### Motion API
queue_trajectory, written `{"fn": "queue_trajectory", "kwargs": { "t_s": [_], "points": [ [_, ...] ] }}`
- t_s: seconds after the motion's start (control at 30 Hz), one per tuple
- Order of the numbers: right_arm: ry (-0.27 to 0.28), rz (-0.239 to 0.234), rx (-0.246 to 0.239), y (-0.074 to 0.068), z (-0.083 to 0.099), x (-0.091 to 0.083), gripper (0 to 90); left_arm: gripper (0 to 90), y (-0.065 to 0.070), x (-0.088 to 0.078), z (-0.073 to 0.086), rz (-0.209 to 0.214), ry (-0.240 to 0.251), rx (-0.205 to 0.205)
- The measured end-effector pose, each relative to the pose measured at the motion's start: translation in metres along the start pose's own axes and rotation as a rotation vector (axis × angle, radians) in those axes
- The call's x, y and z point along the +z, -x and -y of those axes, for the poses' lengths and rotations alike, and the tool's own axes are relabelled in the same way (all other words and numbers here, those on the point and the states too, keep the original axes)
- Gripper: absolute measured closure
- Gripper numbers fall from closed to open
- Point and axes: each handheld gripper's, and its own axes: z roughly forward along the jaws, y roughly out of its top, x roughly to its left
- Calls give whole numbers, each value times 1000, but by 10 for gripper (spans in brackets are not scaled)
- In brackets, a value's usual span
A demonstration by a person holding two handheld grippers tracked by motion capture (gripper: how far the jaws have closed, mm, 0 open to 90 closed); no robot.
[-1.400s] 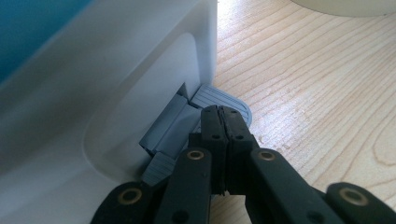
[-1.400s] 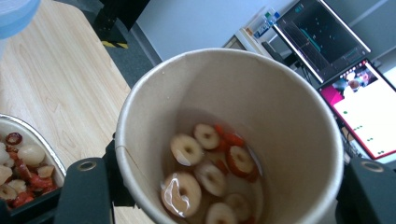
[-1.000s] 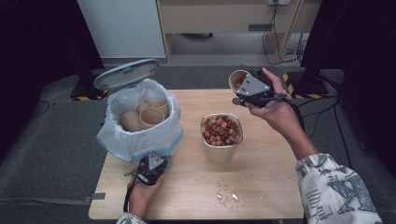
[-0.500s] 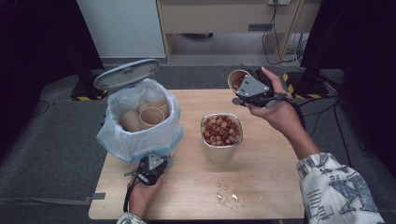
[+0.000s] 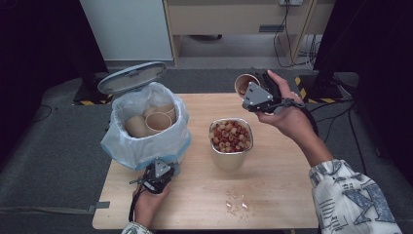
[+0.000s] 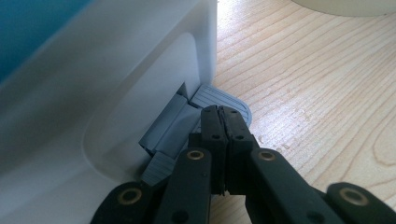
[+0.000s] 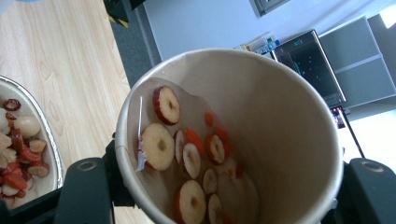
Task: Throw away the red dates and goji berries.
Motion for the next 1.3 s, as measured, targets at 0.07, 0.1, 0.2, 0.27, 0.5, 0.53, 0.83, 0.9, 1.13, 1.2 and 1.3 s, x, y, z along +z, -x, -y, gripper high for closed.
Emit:
{"fn": "queue_trajectory", "kwargs": {
  "t_s": [0.07,0.1,0.2,0.27,0.5,0.53,0.83,0.9,1.13,1.2,1.3],
  "points": [
    [0,0,-7,0,-1,0,322,882,0,0,0,0,0,0],
    [-3,1,-15,-1,-2,0,322,882,0,0,0,0,0,0],
    [-5,7,-33,-1,-3,-1,322,882,0,0,0,0,0,-1],
    [-9,9,-42,-1,-4,-2,322,882,0,0,0,0,0,-1],
    [-19,20,-85,0,-4,-4,322,882,0,0,0,2,-2,-2],
    [-20,24,-94,0,-5,-4,322,882,0,0,0,2,-1,-3],
    [-20,28,-116,0,-6,-5,322,882,0,0,0,1,-1,-5],
    [-19,27,-113,0,-6,-6,322,882,0,0,0,1,-1,-4],
    [-17,33,-121,1,-6,-7,322,882,0,0,0,1,-1,-5],
    [-17,36,-122,2,-6,-8,322,882,0,0,0,1,0,-4],
    [-15,38,-126,2,-7,-9,322,881,0,0,0,1,0,-5]
  ]
}}
